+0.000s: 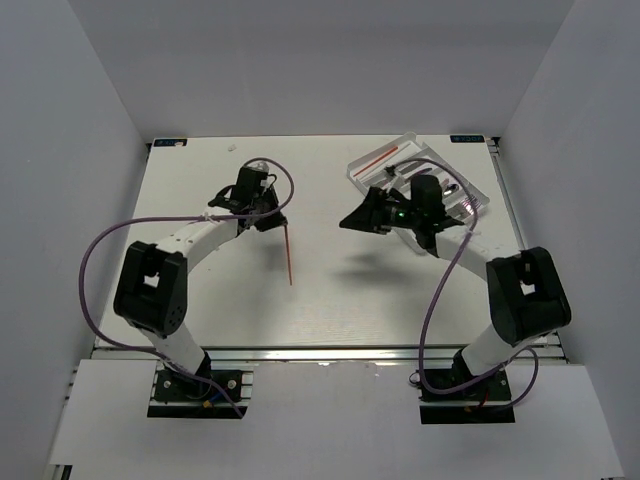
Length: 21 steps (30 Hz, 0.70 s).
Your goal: Sort the eating utensils into containers
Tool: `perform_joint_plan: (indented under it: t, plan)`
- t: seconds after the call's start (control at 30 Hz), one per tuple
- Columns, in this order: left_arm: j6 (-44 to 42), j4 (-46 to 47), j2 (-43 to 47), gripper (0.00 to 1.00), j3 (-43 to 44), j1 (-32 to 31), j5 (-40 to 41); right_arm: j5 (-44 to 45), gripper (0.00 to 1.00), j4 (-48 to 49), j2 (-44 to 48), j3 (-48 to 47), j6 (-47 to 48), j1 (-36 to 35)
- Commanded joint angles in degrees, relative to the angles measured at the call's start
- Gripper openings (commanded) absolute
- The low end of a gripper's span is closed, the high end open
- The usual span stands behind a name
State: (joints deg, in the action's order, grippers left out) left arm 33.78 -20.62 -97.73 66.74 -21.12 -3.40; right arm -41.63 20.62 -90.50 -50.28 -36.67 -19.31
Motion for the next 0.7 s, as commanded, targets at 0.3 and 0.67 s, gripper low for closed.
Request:
perform_joint_plan:
  t: [0.3,0.67]
  plan:
    - [14.5,16.2,10.7,0.00,-3.3,-4.2,-13.5,6.7,0.71,-3.6,-8.5,-12.2,2.3,-10.7]
    - [15.7,19.1,9.5,0.00,-2.3,-5.1,-13.8,-0.6,0.22,6.5,-13.8,-13.6,-6.8,-12.2]
